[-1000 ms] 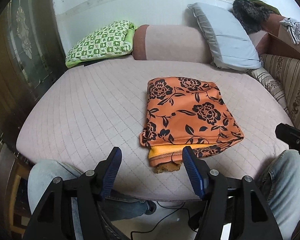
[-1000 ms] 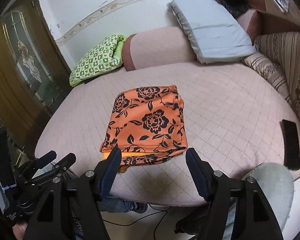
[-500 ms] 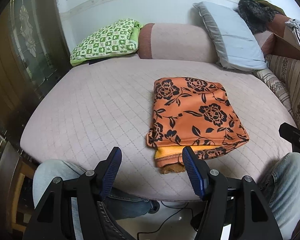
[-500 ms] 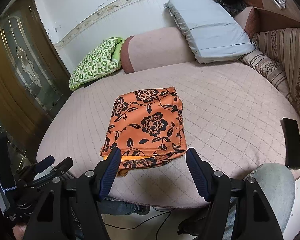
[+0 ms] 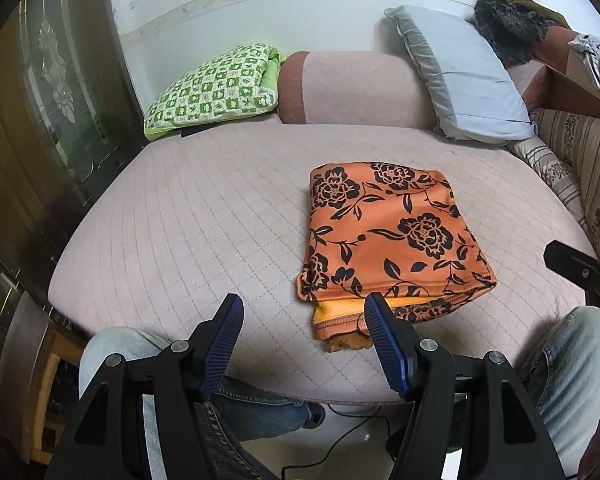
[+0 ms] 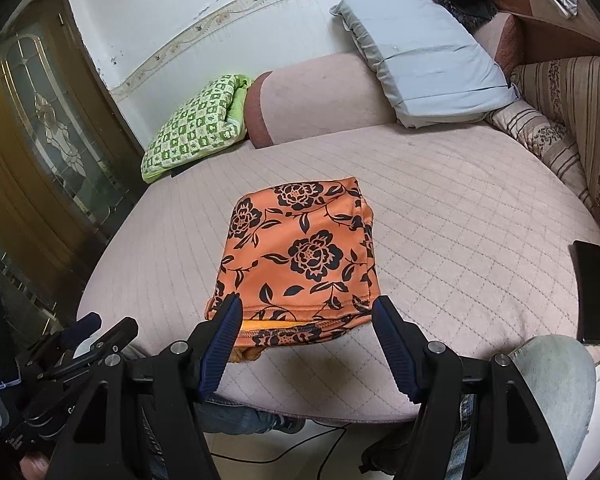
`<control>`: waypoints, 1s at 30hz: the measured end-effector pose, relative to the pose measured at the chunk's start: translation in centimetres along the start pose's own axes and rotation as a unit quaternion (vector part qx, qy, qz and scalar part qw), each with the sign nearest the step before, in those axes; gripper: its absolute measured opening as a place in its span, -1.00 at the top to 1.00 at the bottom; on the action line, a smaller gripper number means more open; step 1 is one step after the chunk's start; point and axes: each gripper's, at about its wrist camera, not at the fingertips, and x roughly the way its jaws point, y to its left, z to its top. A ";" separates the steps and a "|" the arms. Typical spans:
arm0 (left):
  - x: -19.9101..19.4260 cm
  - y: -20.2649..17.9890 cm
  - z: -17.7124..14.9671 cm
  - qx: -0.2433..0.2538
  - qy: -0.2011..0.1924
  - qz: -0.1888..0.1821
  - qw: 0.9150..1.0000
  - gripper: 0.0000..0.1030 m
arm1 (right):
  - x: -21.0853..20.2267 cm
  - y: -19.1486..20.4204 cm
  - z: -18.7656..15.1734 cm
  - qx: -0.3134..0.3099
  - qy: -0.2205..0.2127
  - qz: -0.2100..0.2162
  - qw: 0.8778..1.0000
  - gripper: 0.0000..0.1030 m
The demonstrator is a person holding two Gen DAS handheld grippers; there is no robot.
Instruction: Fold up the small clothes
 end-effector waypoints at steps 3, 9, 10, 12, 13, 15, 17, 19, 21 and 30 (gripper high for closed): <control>-0.2 -0.2 -0.2 0.001 0.001 -0.002 1.000 -0.22 | -0.4 -0.1 0.1 -0.001 -0.005 -0.001 1.000 -0.34; 0.3 0.1 0.0 0.002 0.003 -0.013 1.000 -0.22 | -1.3 -0.6 0.2 0.000 -0.011 -0.011 1.000 -0.34; 0.4 0.2 0.0 0.001 0.005 -0.016 1.000 -0.22 | -1.5 -0.6 0.2 -0.001 -0.012 -0.013 1.000 -0.34; 0.5 0.3 0.1 -0.003 0.005 -0.022 1.000 -0.22 | -1.8 -0.7 0.3 -0.004 -0.014 -0.018 1.000 -0.34; 0.6 0.3 0.1 -0.003 0.007 -0.024 1.000 -0.22 | -2.0 -0.6 0.3 -0.005 -0.015 -0.018 1.000 -0.34; 0.6 0.3 0.1 -0.004 0.007 -0.027 1.000 -0.22 | -2.1 -0.6 0.2 -0.007 -0.014 -0.026 1.000 -0.34; 0.7 0.3 0.0 0.000 0.009 -0.030 0.999 -0.22 | -2.2 -0.5 0.1 -0.009 -0.012 -0.027 1.000 -0.34; 0.8 0.1 0.0 0.002 0.012 -0.033 0.999 -0.22 | -2.1 -0.3 0.0 -0.010 -0.011 -0.028 0.999 -0.34; 0.8 -0.1 -0.1 0.005 0.014 -0.034 0.999 -0.22 | -2.0 -0.3 -0.1 -0.011 -0.009 -0.027 1.000 -0.34; 0.8 0.1 -0.3 0.003 0.016 -0.035 0.999 -0.22 | -0.9 0.9 -0.3 -0.027 0.004 -0.022 0.999 -0.34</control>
